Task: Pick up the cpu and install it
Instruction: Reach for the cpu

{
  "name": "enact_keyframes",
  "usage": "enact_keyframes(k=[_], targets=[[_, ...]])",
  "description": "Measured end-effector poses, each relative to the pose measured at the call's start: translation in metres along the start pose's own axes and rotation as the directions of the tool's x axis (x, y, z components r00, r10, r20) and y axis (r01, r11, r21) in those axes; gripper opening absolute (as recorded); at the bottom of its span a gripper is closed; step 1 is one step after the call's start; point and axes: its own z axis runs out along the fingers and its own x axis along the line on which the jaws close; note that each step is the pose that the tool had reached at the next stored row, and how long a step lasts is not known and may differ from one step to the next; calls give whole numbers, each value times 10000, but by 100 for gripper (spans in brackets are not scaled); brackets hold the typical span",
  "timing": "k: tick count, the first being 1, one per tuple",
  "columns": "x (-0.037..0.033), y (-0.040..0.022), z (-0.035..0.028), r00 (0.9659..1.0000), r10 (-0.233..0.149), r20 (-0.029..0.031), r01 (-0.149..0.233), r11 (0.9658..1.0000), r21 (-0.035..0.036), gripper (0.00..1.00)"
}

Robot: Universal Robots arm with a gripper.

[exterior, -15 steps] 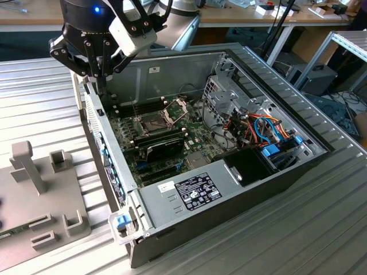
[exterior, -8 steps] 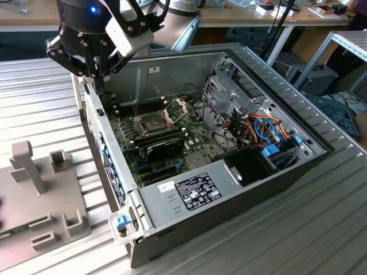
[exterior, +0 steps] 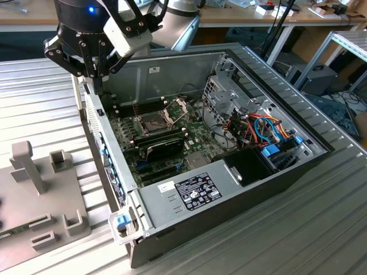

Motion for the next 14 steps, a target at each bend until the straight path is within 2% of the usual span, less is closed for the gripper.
enact_keyframes(k=[8, 14], targets=[[5, 0, 0, 10000, 1, 0, -1, 10000, 0, 11], [79, -6, -2, 10000, -1, 0, 1, 10000, 0, 11]])
